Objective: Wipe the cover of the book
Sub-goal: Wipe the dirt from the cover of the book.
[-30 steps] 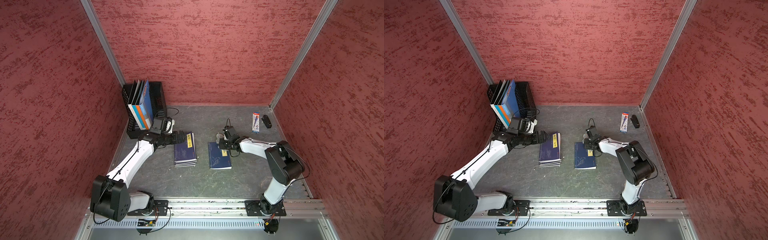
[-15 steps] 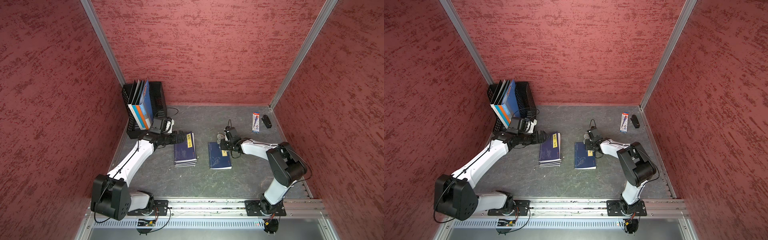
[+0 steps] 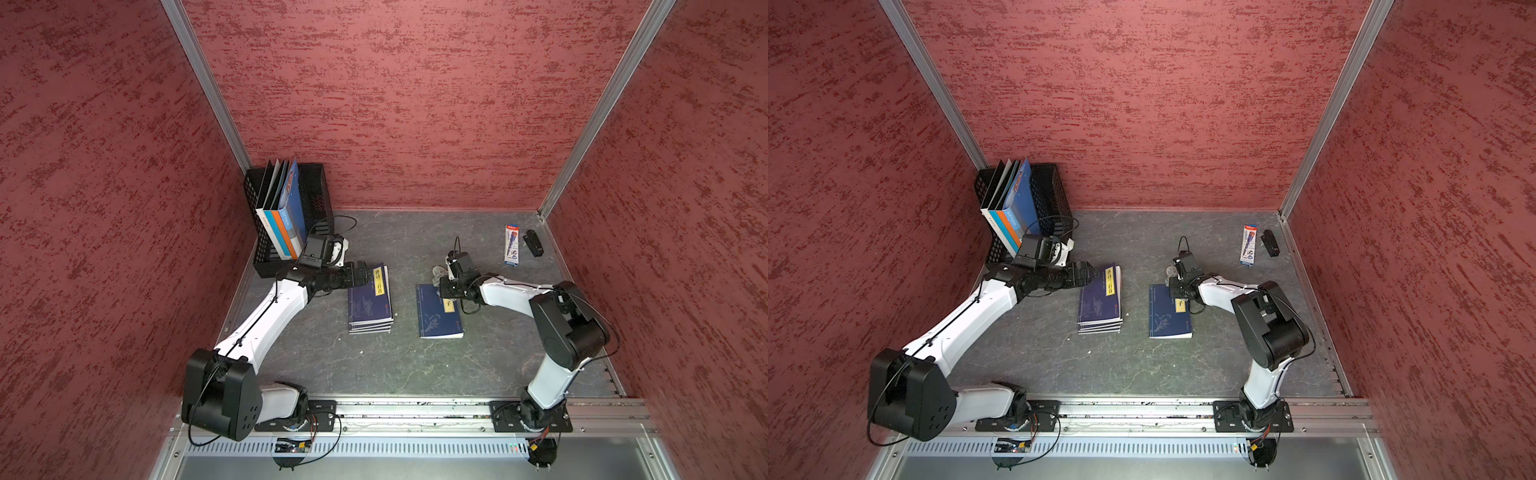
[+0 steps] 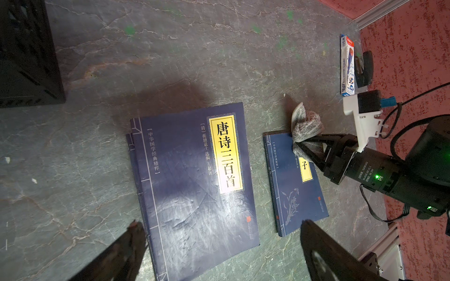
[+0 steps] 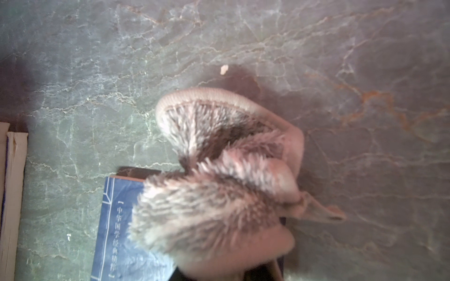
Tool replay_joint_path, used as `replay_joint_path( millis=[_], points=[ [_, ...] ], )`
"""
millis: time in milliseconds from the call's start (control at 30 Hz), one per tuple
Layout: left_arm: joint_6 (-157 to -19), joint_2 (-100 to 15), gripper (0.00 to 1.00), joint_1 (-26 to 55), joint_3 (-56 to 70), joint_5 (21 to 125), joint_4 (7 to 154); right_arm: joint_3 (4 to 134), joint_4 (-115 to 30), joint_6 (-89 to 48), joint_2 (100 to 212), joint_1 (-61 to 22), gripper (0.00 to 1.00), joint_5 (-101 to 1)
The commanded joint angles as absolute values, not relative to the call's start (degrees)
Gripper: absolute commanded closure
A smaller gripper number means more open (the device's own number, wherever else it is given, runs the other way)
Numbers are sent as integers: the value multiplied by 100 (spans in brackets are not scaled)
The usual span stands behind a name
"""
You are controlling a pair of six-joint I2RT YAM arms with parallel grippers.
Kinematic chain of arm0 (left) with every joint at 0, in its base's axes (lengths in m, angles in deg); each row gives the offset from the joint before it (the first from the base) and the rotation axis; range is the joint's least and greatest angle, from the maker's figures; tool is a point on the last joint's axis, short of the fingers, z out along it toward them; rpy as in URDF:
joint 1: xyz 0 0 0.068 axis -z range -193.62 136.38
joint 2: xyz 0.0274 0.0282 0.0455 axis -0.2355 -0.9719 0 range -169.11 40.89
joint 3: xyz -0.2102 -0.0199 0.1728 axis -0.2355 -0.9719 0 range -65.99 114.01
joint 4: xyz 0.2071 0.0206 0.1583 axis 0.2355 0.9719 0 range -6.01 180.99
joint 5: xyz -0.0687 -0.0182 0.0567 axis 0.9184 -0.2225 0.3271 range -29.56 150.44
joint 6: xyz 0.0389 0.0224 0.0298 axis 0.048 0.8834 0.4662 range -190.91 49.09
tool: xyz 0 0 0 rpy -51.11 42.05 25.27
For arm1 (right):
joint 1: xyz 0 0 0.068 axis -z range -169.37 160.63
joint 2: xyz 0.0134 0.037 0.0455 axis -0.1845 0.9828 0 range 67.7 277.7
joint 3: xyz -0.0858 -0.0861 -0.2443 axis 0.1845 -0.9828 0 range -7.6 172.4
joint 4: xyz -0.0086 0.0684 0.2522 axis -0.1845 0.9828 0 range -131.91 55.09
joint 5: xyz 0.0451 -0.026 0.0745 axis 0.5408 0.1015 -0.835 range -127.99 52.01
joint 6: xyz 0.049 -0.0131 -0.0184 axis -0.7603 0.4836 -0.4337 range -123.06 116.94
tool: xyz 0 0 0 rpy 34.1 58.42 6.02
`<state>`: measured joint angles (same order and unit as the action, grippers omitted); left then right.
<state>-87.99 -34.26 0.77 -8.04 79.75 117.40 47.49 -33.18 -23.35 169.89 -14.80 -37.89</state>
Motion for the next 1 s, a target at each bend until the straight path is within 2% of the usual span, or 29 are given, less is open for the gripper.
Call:
replay_joint_path(
  millis=[0, 400, 967],
  points=[
    [-8734, -3461, 0, 29, -634, 8024, 11725, 4725, -2782, -2231, 17419, -1433, 80, -3804],
    [-8680, -3446, 0, 28, -604, 7953, 11753, 3935, -2385, -2326, 16452, -1585, 79, -3937],
    [-8602, -3594, 0, -123, -497, 7973, 11765, 2457, -2129, -3887, 15223, -2738, 79, -4019]
  ],
)
